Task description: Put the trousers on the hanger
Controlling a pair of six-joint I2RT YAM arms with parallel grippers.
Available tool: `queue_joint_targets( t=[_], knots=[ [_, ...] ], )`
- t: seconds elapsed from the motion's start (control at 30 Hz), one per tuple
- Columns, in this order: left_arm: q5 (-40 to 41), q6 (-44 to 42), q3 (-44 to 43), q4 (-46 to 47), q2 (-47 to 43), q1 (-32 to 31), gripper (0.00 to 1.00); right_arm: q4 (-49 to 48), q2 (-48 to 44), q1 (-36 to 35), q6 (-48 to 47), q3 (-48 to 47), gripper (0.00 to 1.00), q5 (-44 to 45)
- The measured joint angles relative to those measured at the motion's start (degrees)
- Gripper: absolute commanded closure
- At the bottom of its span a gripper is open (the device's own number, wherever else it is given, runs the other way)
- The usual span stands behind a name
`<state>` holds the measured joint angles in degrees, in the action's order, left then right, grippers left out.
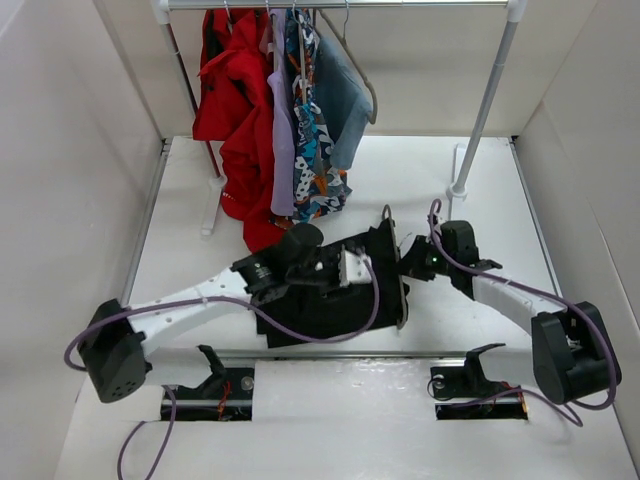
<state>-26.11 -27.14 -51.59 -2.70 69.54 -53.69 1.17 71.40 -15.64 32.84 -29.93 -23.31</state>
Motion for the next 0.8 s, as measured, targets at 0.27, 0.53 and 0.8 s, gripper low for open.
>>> queue_joint_targets(
  t=[0.27, 0.53, 0.8],
  knots=[
    [-0.8, -33.9, 1.0, 8.3, 19.3, 0.0, 0.34, -1.6, 1.6, 3.0, -3.1, 0.2, 1.00, -6.0],
    [-1.3, -49.3, -6.1, 9.9, 27.3, 0.1, 0.41, -2.1, 2.3, 6.3, -5.9, 1.2, 1.00, -9.2],
    [0.7, -58.4, -12.5, 6.3, 36.5, 0.1, 0.46, -3.5, 4.6, 8.5, -8.0, 1.4, 1.00, -12.3]
  ],
)
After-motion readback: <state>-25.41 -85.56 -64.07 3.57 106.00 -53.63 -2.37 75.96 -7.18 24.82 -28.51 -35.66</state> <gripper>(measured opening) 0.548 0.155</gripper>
